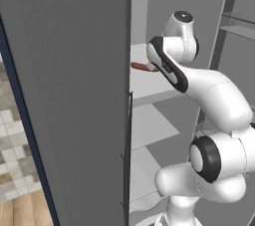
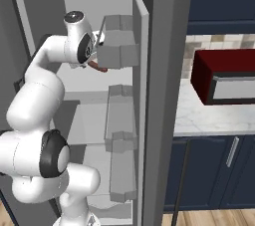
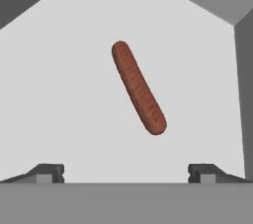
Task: Move the hot dog bun to the plate on the dining table and place the condiment next to that plate. Then navigate to the fridge and take the sausage and place it on the plate as well.
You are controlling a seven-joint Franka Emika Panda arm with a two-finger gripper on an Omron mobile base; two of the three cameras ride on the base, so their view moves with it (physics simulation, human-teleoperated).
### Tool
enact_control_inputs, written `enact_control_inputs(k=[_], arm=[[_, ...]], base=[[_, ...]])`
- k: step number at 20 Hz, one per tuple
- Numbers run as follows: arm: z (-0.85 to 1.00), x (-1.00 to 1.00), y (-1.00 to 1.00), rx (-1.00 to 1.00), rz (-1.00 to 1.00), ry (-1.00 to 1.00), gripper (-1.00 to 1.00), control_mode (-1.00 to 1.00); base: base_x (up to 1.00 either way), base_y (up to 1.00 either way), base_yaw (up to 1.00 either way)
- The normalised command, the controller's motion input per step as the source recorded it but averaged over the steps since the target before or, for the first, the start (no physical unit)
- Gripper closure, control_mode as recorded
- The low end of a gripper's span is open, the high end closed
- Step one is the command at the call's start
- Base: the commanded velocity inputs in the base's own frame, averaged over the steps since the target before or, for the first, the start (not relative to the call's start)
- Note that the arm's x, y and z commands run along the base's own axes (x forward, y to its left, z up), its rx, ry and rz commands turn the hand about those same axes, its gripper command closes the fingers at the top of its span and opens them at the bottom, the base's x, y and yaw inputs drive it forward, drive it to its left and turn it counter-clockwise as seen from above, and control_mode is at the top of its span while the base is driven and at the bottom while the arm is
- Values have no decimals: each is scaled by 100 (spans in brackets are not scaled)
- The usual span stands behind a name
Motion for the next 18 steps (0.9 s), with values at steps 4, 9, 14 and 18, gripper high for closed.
enact_control_inputs(k=[4,9,14,18], arm=[[-22,26,0,-3,9,7,-100,-100],[-21,24,0,-3,10,5,-100,-100],[-23,23,1,-3,10,6,-100,-100],[-24,28,0,-2,10,7,-100,-100]], base=[[0,0,0],[0,0,0],[0,0,0],[0,0,0]])
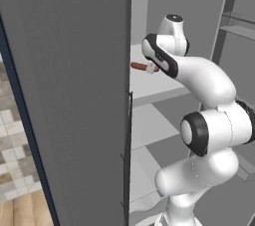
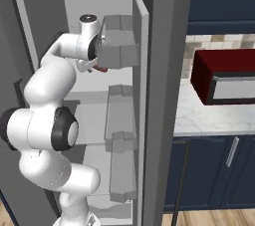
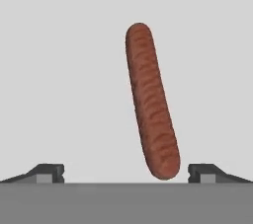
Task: Move the hot dog bun to the plate on the dining table and place the condiment next to that plate. Then navigate to the fridge and take the sausage and place it on the plate as well.
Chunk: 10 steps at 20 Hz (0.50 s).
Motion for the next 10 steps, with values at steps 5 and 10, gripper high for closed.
enact_control_inputs(k=[5,10], arm=[[-21,34,0,-3,9,5,-100,-100],[-19,35,0,-3,8,4,-100,-100]], base=[[0,0,0],[0,0,0]])
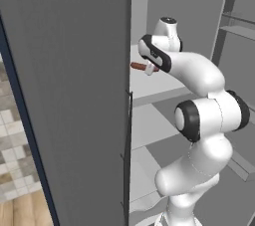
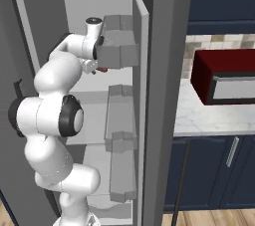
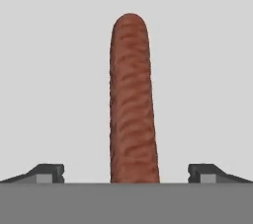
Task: Move the hot dog bun to the plate on the dining table and place the condiment next to that plate. Then navigate to the fridge and take the sausage and place it on the plate as well.
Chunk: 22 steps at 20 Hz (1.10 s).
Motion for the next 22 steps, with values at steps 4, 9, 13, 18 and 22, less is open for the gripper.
enact_control_inputs(k=[4,9,13,18,22], arm=[[-16,28,1,0,9,4,-100,-100],[-22,19,9,-3,9,5,100,-100],[-24,0,11,0,7,11,100,-100],[-21,-8,5,-3,4,6,100,-100],[-4,-82,9,-11,-2,-13,100,-100]], base=[[0,0,0],[0,0,0],[0,0,0],[0,0,0],[0,0,0]])
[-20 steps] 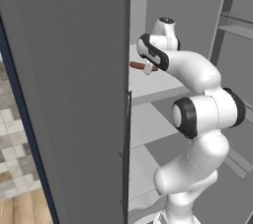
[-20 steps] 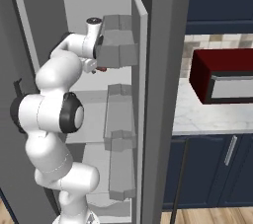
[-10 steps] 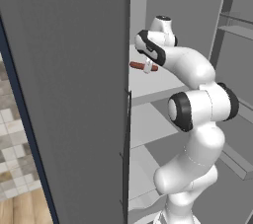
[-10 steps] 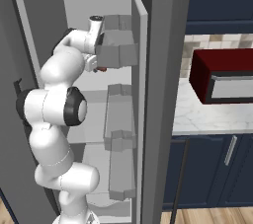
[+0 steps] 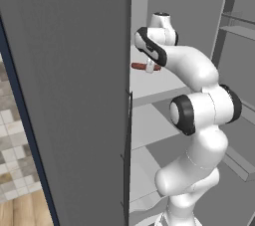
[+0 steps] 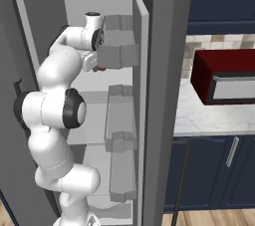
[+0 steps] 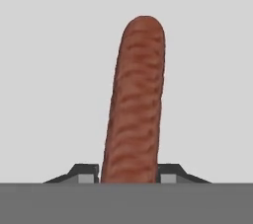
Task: Move the hot dog bun to the plate on the dining table and place the condiment next to that plate. Then navigate to the fridge and take the sausage and place it on the plate as well.
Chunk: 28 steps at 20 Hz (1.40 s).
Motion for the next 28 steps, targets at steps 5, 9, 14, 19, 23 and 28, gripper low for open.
enact_control_inputs(k=[5,9,14,19,23,28], arm=[[10,-100,15,-8,-9,-29,100,-100],[16,-100,8,-2,-7,-32,100,-100],[29,-100,3,0,-7,-26,100,-100],[34,-100,0,0,-6,-26,100,-100],[37,-100,0,1,-6,-23,100,-100],[39,-94,0,7,-5,-17,100,-100]], base=[[0,0,0],[0,0,0],[0,0,0],[0,0,0],[0,0,0],[0,0,0]])
